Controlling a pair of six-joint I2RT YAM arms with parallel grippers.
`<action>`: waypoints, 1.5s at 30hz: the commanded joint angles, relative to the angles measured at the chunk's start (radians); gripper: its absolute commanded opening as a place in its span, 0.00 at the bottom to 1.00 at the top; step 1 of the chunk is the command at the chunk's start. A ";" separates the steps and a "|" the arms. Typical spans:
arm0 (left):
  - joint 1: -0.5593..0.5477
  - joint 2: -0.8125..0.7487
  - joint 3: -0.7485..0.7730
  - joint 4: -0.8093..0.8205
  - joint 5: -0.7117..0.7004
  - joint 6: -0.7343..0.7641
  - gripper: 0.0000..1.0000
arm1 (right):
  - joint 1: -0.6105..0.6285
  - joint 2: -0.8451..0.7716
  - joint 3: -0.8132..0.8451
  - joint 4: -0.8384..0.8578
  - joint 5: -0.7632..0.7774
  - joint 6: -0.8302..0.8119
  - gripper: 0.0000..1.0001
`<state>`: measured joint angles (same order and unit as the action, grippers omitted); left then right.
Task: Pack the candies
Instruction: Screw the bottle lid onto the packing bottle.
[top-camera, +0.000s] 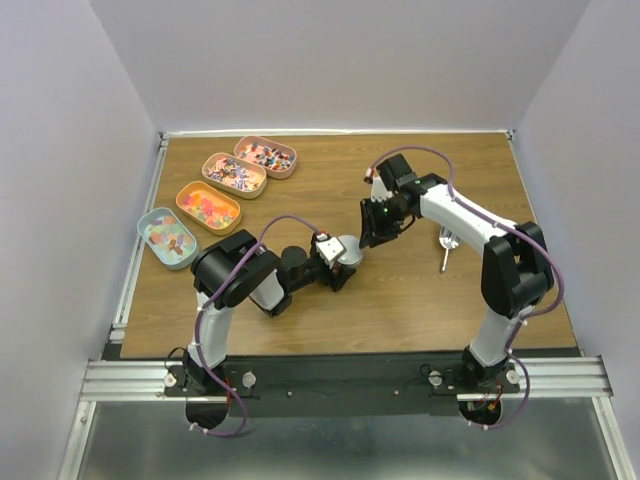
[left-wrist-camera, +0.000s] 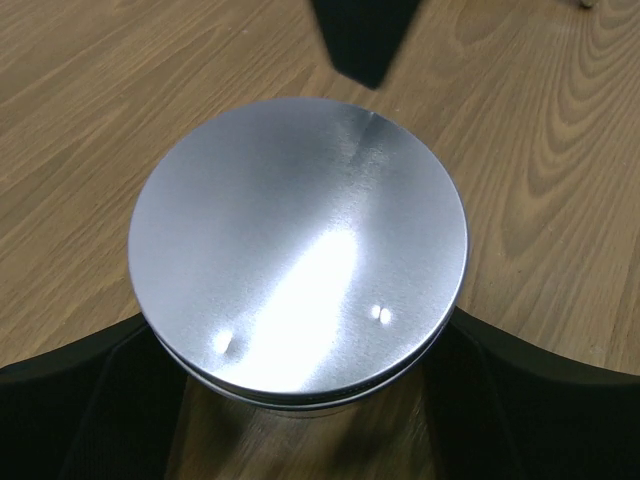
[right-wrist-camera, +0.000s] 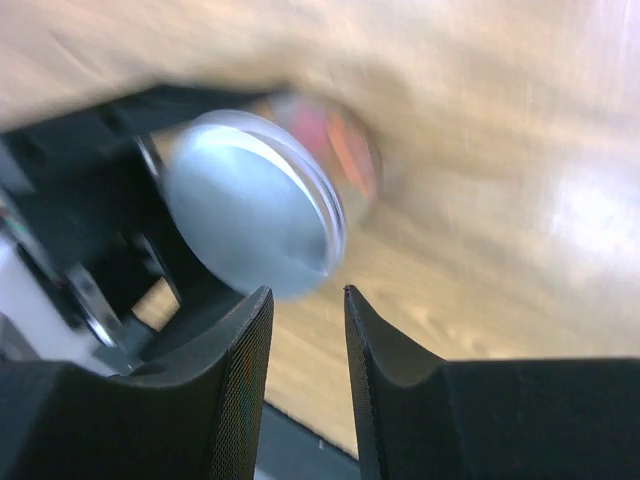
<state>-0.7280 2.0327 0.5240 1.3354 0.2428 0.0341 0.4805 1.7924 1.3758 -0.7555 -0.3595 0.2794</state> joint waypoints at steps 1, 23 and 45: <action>-0.001 -0.008 0.010 0.119 -0.019 0.018 0.66 | 0.001 0.099 0.129 -0.008 0.030 -0.045 0.41; -0.001 -0.011 0.030 0.076 -0.011 0.021 0.66 | 0.001 0.108 -0.016 -0.005 -0.187 -0.063 0.15; 0.001 -0.016 0.022 0.074 -0.025 0.013 0.66 | 0.020 -0.065 -0.146 0.104 -0.058 0.109 0.04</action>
<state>-0.7242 2.0327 0.5365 1.3201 0.2394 0.0338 0.5102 1.8000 1.2182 -0.6670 -0.4927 0.3592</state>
